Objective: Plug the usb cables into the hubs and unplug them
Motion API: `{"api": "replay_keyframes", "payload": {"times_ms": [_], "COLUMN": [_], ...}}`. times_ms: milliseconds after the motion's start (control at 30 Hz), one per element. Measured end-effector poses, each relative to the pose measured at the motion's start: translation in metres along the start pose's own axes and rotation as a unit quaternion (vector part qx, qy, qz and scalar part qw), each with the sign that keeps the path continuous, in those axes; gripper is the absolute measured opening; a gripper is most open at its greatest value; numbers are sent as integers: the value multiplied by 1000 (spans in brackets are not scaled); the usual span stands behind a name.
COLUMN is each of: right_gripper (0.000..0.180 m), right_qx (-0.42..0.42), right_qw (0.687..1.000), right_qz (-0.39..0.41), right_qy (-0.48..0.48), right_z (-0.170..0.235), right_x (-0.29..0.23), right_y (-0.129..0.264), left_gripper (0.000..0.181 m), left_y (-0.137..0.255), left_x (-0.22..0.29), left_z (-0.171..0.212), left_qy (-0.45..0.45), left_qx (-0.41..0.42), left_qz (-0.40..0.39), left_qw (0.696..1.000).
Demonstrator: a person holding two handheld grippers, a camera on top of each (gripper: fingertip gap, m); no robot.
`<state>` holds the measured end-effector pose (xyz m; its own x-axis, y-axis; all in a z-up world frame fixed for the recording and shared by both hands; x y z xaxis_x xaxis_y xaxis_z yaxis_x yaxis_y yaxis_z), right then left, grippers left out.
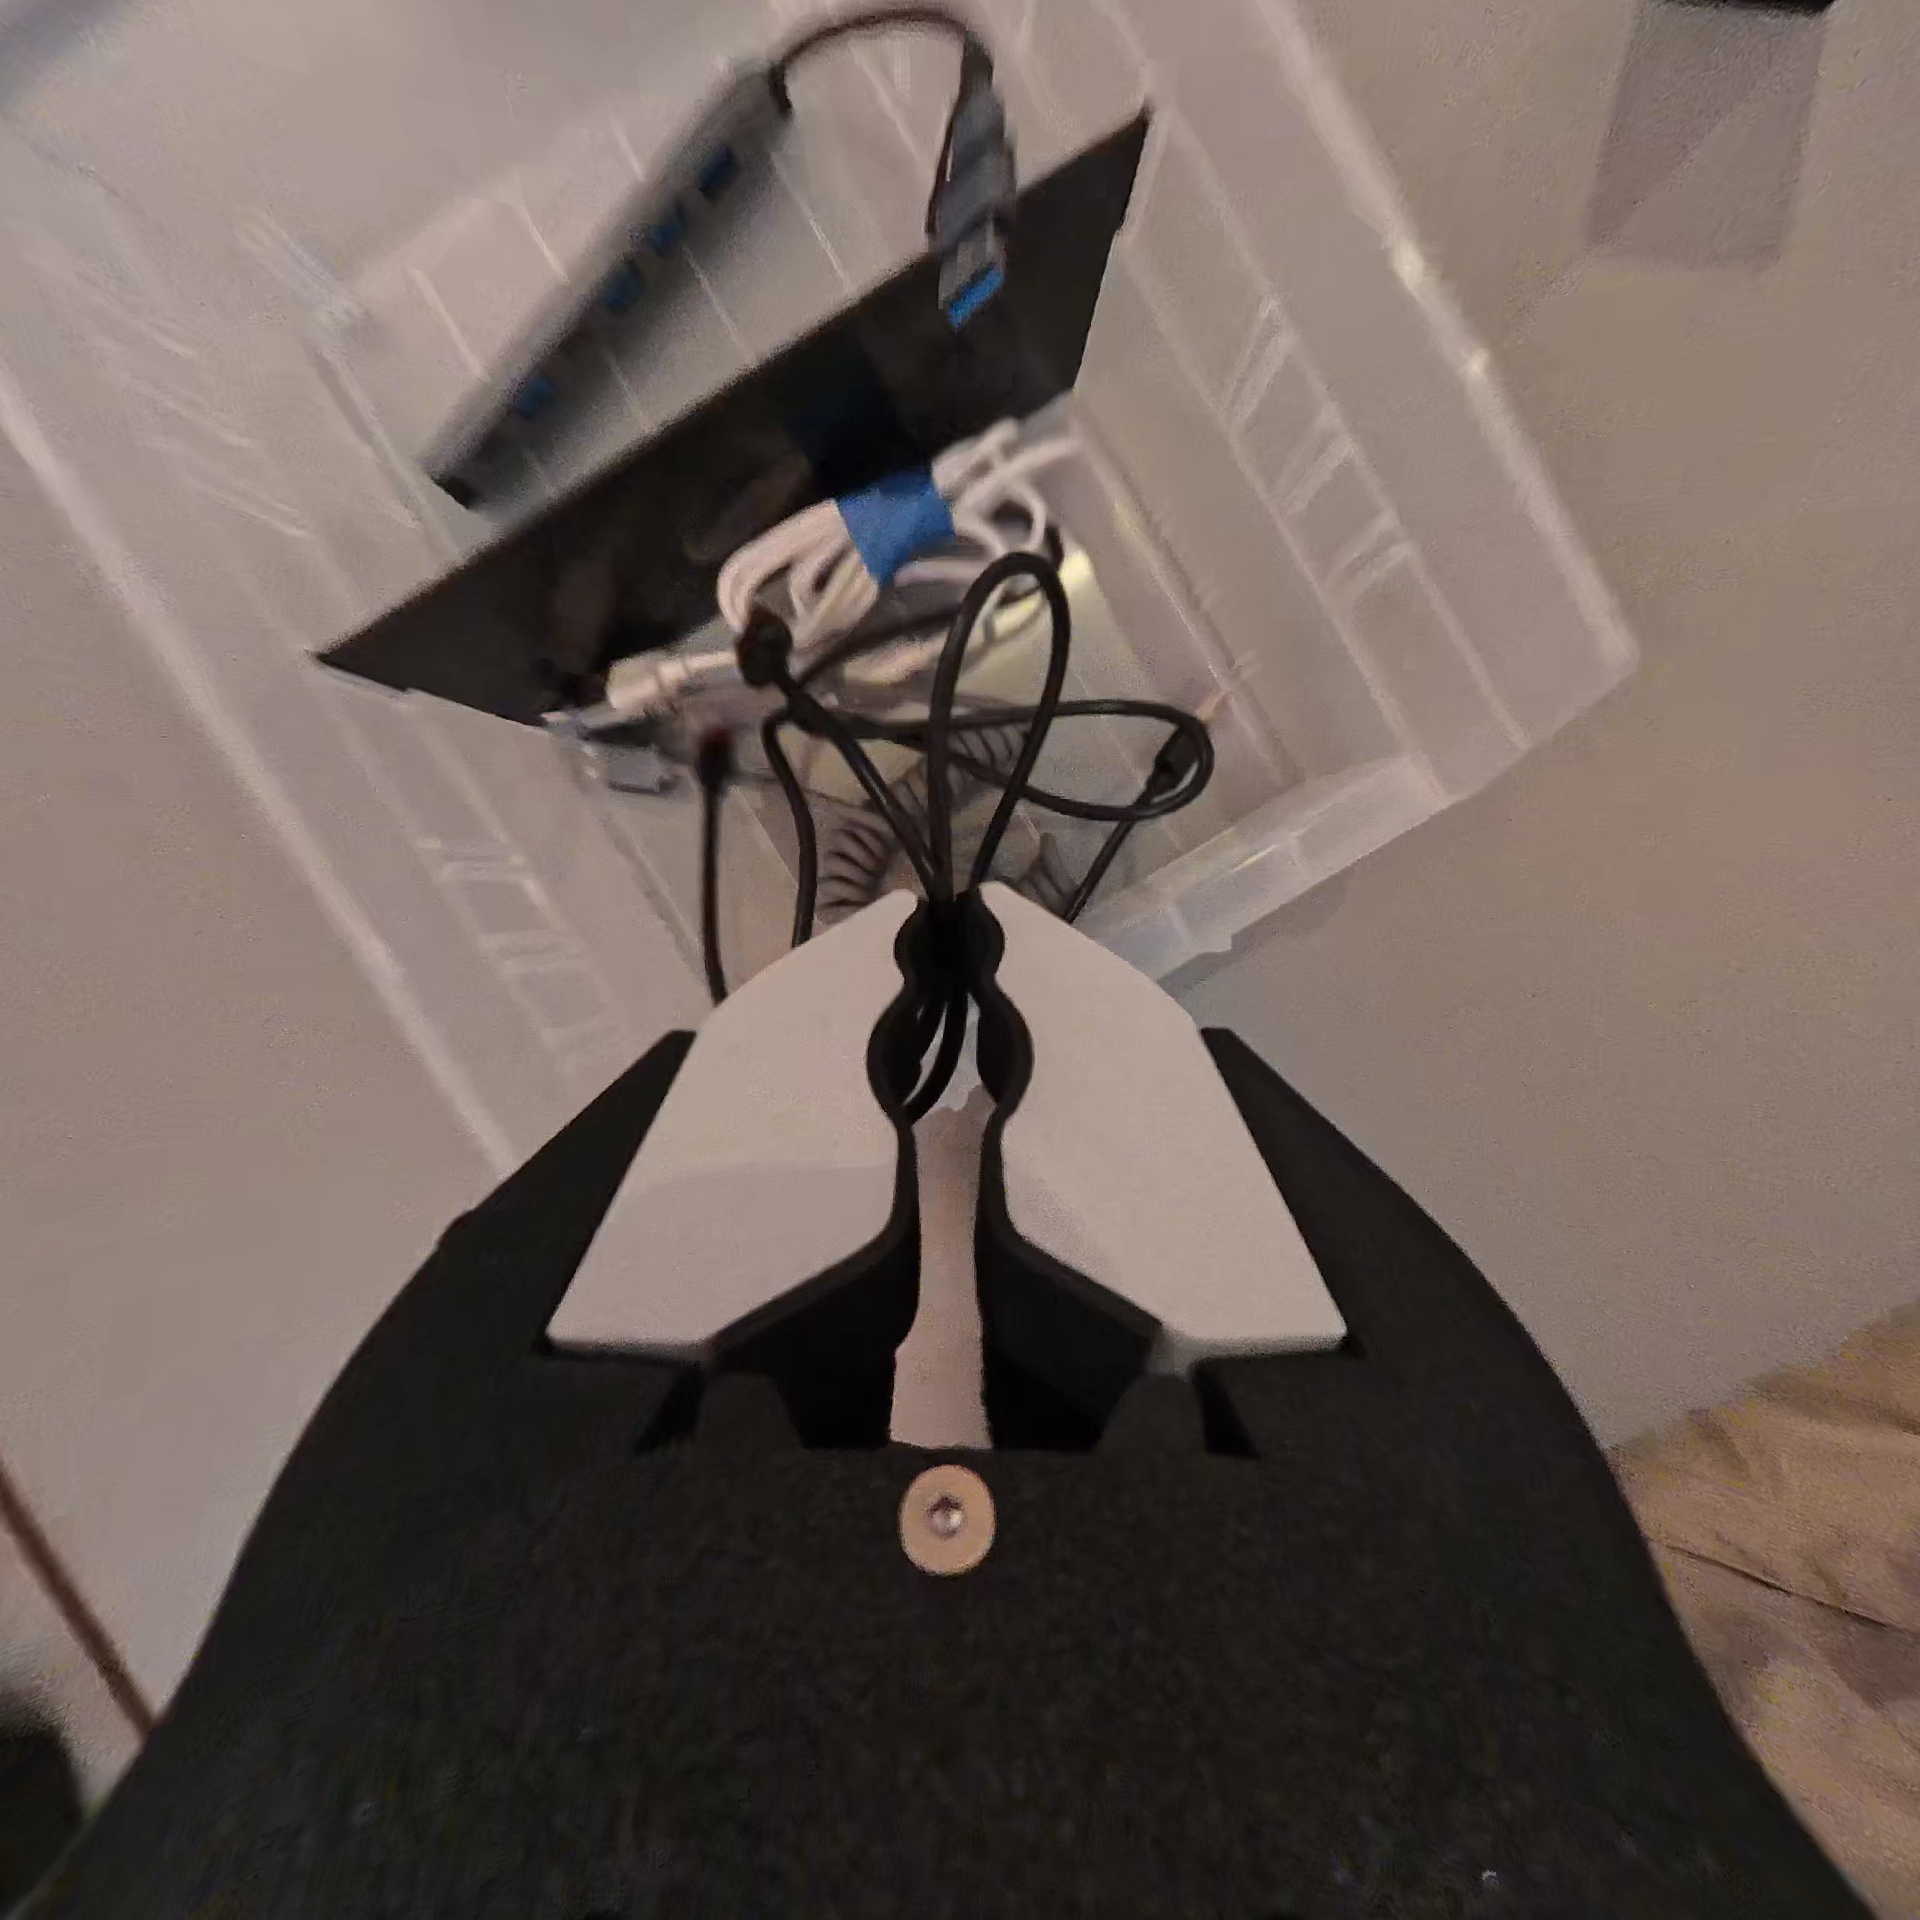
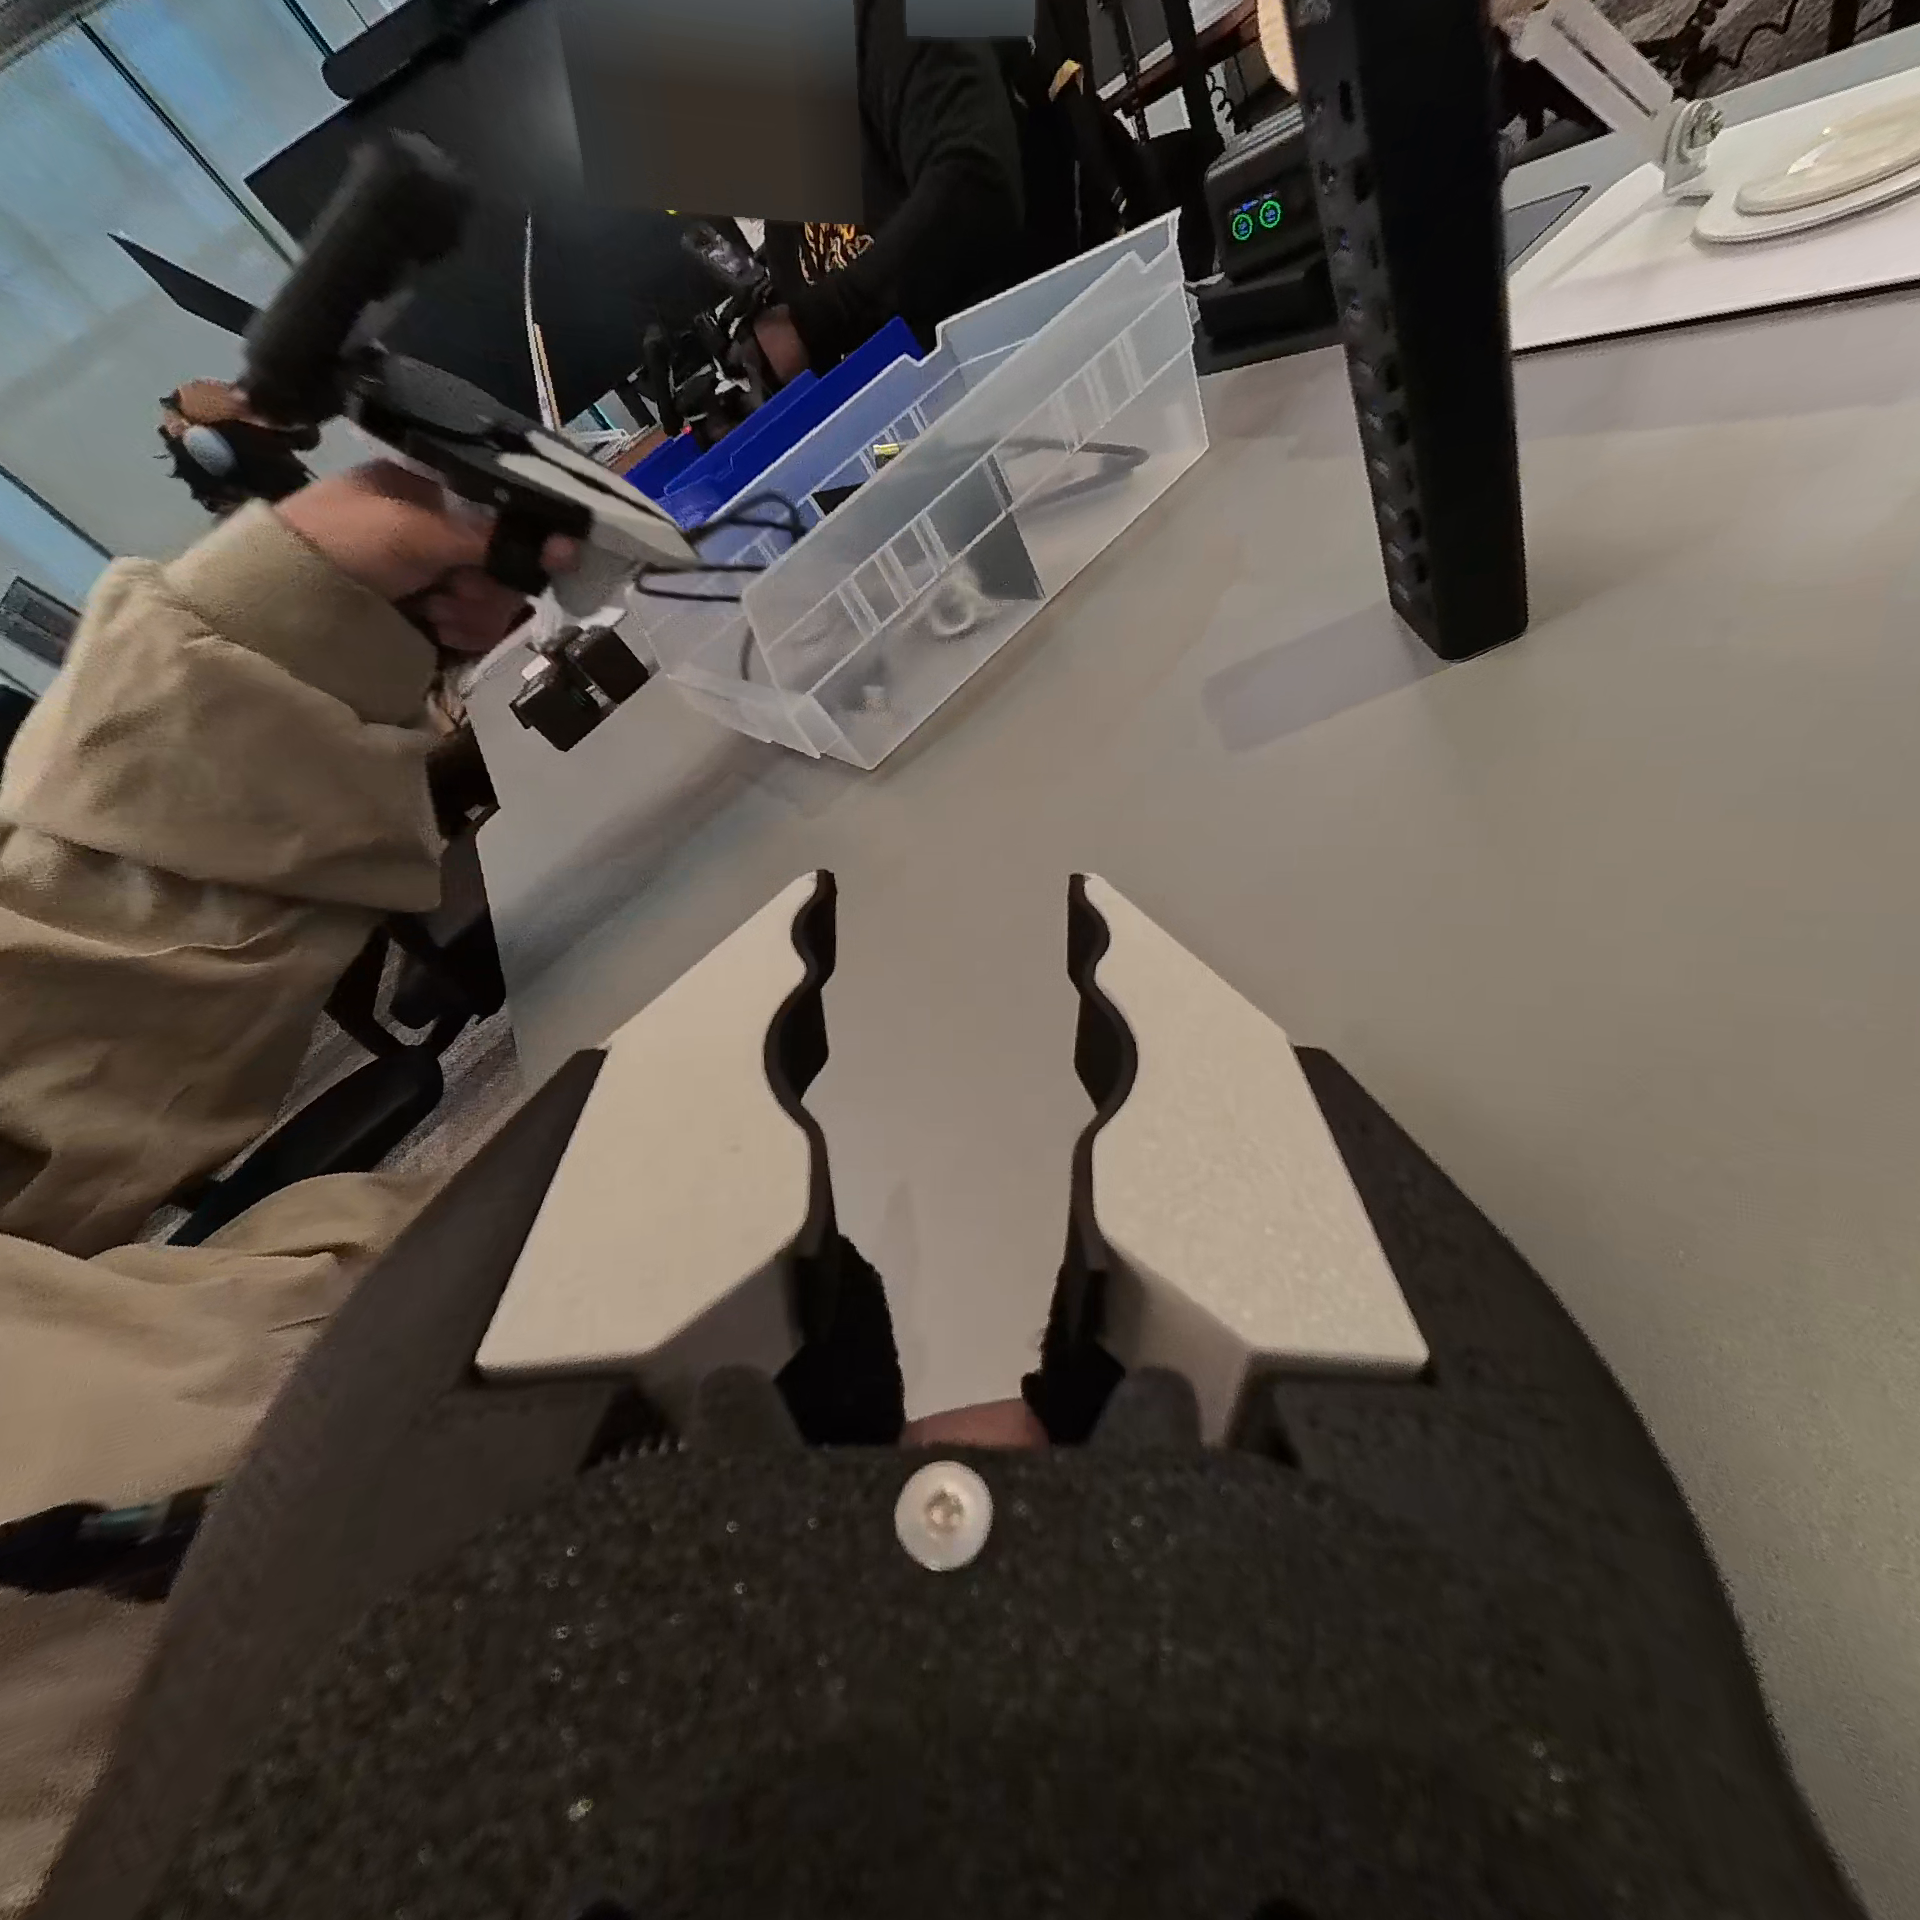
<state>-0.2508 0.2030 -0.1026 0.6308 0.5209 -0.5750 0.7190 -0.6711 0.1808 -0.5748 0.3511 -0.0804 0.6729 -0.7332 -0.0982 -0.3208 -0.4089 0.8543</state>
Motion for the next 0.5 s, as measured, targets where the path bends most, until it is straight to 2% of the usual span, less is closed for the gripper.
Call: {"api": "replay_keyframes", "payload": {"times_ms": [33,233,367,500], "right_gripper": [44,43,43,43], "right_qx": [1,6,7,10], "right_qw": [1000,1000,1000,1000], "right_qz": [1,7,8,15], "right_qy": [1,3,1,6], "right_z": [0,-2,-2,-3], "right_x": [0,2,3,4], "right_y": [0,1,1,2], "left_gripper": [5,3,3,3], "left_y": [13,89,117,146], "left_x": [-1,-14,-20,-45], "left_z": [-5,-43,-70,-105], "left_qy": [-6,-36,-54,-46], "left_qx": [17,108,142,193], "left_qz": [-13,-95,-109,-172], "left_qw": [1000,989,982,965]}}
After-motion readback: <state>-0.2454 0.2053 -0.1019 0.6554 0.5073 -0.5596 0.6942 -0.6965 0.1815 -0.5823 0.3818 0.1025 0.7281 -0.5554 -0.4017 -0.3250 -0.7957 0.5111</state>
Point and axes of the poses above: each gripper's, where its closed fingertips meet, y back along the fingers, z out of its underside, x = y × z across the jaws, the point moved 1 cm from there along y, back along the fingers, and after that the axes turned 6 degrees about -y, right-handed, at the moved point
